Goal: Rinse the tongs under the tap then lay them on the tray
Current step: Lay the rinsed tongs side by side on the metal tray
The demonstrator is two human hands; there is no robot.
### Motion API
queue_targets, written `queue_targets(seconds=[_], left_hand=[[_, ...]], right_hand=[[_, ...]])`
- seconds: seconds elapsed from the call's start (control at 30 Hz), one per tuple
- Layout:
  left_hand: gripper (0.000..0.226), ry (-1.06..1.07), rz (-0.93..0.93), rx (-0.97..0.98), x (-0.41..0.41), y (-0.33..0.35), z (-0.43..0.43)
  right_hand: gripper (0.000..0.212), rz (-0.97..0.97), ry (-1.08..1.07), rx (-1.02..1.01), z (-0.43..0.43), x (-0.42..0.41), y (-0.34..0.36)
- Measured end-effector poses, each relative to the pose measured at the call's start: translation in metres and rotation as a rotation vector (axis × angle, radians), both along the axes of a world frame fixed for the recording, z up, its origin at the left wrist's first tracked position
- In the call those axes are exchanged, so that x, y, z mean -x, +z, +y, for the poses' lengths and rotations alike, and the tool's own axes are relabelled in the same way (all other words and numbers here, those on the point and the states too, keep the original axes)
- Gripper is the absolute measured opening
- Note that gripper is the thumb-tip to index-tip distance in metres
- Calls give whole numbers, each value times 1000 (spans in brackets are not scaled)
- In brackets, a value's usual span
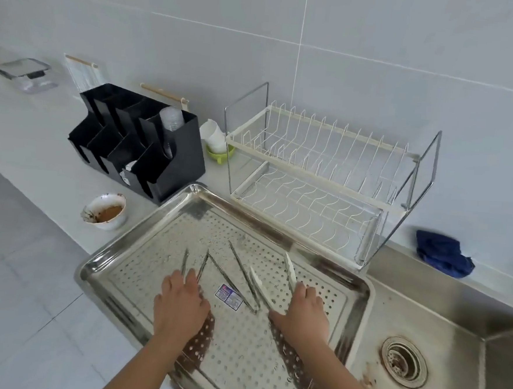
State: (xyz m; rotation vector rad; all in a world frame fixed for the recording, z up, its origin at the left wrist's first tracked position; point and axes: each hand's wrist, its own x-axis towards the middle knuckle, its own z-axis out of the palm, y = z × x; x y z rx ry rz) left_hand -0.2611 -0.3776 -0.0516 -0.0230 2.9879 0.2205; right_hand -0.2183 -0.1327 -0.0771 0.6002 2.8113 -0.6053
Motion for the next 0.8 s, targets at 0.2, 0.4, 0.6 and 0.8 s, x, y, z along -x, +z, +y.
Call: queue_targets(seconds=[0.2, 0.4, 0.6, 0.8], left_hand=[[73, -60, -60, -24, 16, -14, -24], [67, -157, -68, -116, 23, -21, -43], [67, -158, -100, -190, 35, -18, -53], [69, -142, -82, -169, 47, -19, -52]], right_hand=[[111, -3, -104, -87, -15, -4, 4], [29, 212, 72, -123, -64, -6, 22], [19, 121, 180, -138, -96, 10, 19], [25, 30, 228, -145, -95, 17, -2]])
